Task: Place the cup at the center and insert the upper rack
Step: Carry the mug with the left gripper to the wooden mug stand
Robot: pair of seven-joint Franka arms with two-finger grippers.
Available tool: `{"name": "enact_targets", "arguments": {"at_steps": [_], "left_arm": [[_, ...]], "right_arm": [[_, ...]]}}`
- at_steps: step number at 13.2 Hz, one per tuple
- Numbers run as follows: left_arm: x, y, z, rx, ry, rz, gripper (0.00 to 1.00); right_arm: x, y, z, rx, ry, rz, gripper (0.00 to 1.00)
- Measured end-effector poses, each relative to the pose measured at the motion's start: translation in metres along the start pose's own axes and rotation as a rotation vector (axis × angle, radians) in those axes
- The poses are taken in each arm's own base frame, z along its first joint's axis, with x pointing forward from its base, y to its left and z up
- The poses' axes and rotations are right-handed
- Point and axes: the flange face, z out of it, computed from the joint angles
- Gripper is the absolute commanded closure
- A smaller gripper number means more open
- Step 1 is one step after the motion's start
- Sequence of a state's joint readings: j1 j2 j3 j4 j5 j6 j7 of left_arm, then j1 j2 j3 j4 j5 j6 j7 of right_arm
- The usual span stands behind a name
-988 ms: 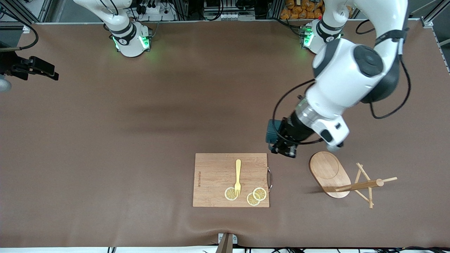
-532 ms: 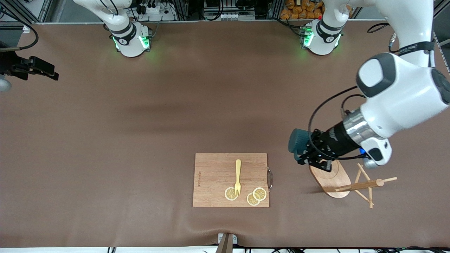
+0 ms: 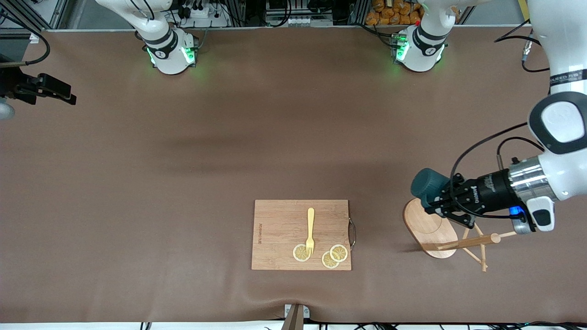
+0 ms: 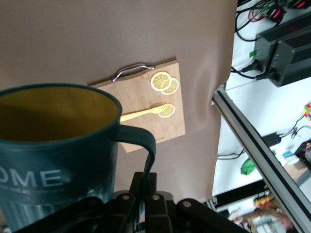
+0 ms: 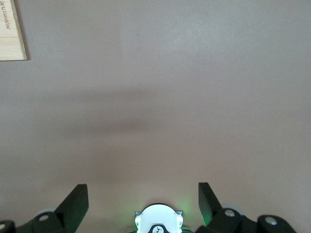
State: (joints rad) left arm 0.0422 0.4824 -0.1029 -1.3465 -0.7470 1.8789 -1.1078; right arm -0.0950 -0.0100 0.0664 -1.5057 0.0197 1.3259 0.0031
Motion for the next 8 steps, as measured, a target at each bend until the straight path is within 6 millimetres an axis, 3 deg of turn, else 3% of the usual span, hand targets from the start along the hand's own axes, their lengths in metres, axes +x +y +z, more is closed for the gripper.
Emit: {"name": "enact_targets", "arguments": {"at_steps": [4,8], "left_arm": [[0.057,-0.013,-0.007,-0.001,-0.098,0.004,1.0],[0.085,-0.018,-0.006,-0.027,-0.151,-0.017,1.0]], "right_arm": [[0.0,0.0,0.0,0.0,0.0,0.001,0.0],[0.0,0.0,0.0,-0.001,0.0,0.001,0.0]]}}
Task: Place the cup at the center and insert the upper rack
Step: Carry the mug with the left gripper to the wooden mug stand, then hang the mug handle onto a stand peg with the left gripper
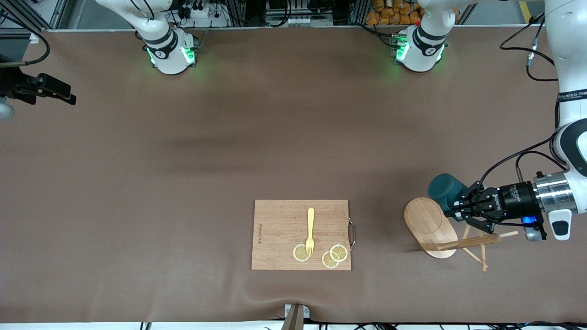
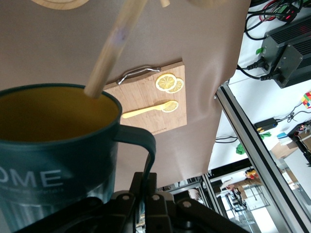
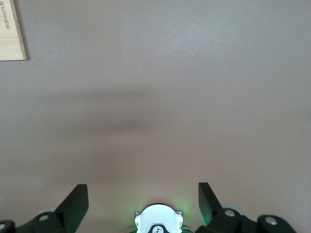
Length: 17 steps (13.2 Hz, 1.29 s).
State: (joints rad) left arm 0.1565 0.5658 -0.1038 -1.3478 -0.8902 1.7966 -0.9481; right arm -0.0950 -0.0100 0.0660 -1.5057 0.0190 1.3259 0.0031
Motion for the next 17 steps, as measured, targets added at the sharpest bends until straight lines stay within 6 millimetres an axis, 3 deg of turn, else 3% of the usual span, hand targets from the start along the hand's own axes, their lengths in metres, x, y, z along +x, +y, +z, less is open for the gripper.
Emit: {"name": "enact_targets", "arguments": {"at_steps": [3,6,12,17], "left_arm": [[0.017,-0.002,0.005,-0.017,-0.034,0.003,1.0],[0.038,-0.006,-0.008,-0.064,-0.065,-0.01,1.0],[0.048,-0.006,-0.005,-0.085,-0.089,0.001,1.0],[0.06,-0.003,-0.015,-0.11,-0.078,-0.003,1.0]], "right_arm": [[0.0,0.0,0.0,0.0,0.0,0.0,0.0],[0.0,0.0,0.0,0.0,0.0,0.0,0.0],[0.0,0.0,0.0,0.0,0.0,0.0,0.0],[0.0,-0.001,0.0,0.0,0.0,-0.001,0.0]]}}
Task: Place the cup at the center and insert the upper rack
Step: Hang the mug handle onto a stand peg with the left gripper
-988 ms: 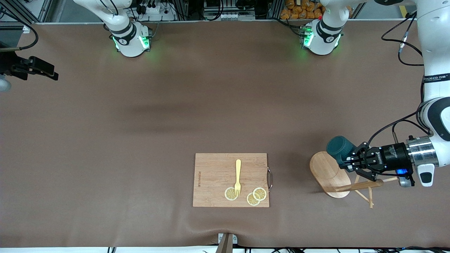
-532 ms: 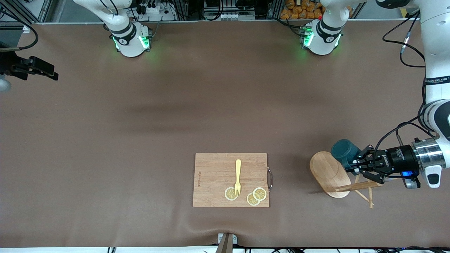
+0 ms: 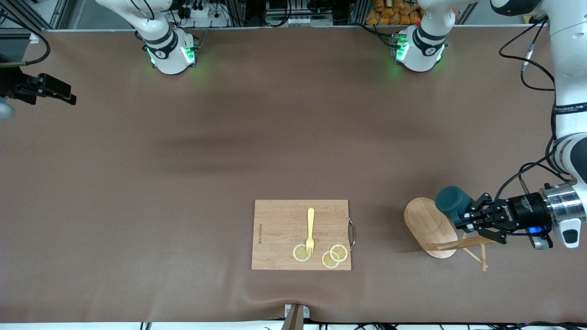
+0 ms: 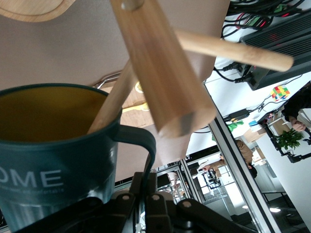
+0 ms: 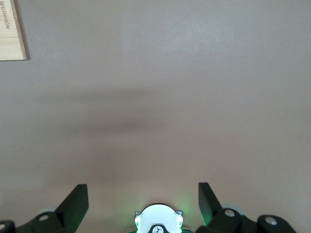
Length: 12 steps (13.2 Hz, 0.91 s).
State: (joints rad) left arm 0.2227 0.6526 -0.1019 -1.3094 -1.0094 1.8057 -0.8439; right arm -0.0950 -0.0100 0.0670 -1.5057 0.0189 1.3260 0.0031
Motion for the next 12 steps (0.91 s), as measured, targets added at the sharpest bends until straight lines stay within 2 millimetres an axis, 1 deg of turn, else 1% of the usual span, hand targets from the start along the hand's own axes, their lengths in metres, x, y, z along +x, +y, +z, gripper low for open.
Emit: {"name": "enact_targets", "arguments": {"at_steps": [4,12], "left_arm": [[0.007,0.003,-0.002,-0.03,0.027,0.016,1.0],[0.013,0.005,-0.004,-0.053,0.049,0.016,1.0]], "right_arm": [[0.0,0.0,0.0,0.0,0.0,-0.001,0.0],[0.0,-0.001,0.0,0.0,0.0,-0.001,0.0]]}}
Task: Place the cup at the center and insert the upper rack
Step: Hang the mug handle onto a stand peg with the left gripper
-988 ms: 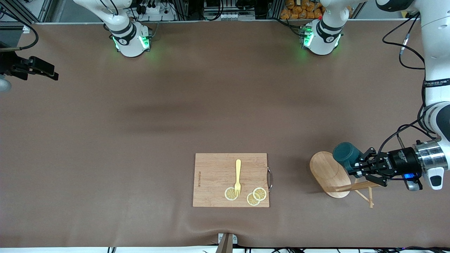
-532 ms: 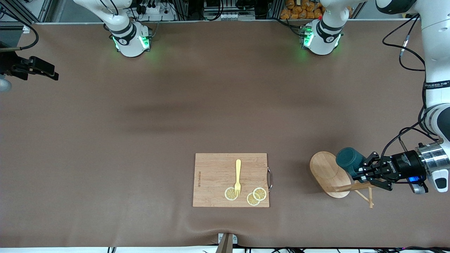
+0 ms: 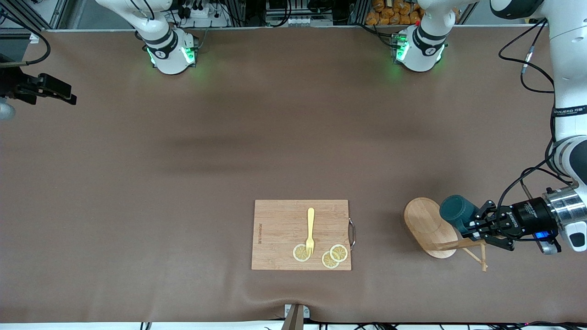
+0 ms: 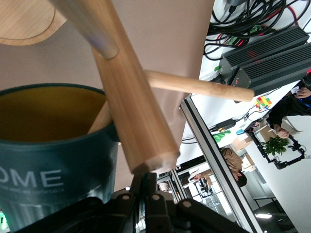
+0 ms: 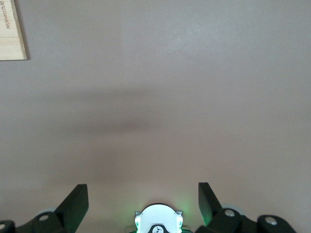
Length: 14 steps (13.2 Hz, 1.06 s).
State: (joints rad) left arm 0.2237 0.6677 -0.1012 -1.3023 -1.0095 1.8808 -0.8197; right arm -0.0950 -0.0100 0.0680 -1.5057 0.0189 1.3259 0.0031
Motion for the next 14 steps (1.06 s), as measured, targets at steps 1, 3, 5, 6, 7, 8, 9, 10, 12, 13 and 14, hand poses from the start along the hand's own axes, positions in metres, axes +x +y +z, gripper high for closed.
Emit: {"name": "enact_targets", "arguments": {"at_steps": [1,3,5,6,7,8,9,10,12,13,14], "left_arm": [[0.001,0.0,0.0,-0.004,0.004,0.0,1.0],[0.002,0.002,0.0,-0.011,0.009,0.001,1.0],[0.003,0.002,0.0,-0.015,0.013,0.002,0.65],[0.003,0.002,0.0,-0.016,0.014,0.002,0.27],[0.004,0.002,0.001,-0.017,0.015,0.012,0.06],[0.003,0.003,0.002,-0.017,0.015,0.037,0.0],[0.002,0.004,0.003,-0.019,0.016,0.059,0.0],[0.0,0.005,0.003,-0.021,0.016,0.069,0.0],[-0.003,0.007,0.004,-0.023,0.014,0.08,0.0],[-0.005,0.008,0.004,-0.024,0.012,0.083,0.0],[-0.006,0.009,0.005,-0.025,0.011,0.086,0.0]], "right_arm": [[0.0,0.0,0.0,0.0,0.0,0.0,0.0],[0.0,0.0,0.0,0.0,0.0,0.0,0.0],[0.0,0.0,0.0,0.0,0.0,0.0,0.0],[0.0,0.0,0.0,0.0,0.0,0.0,0.0],[0.0,0.0,0.0,0.0,0.0,0.0,0.0],[0.0,0.0,0.0,0.0,0.0,0.0,0.0],[0.0,0.0,0.0,0.0,0.0,0.0,0.0],[0.0,0.0,0.0,0.0,0.0,0.0,0.0],[0.0,0.0,0.0,0.0,0.0,0.0,0.0],[0.0,0.0,0.0,0.0,0.0,0.0,0.0],[0.0,0.0,0.0,0.0,0.0,0.0,0.0]]}}
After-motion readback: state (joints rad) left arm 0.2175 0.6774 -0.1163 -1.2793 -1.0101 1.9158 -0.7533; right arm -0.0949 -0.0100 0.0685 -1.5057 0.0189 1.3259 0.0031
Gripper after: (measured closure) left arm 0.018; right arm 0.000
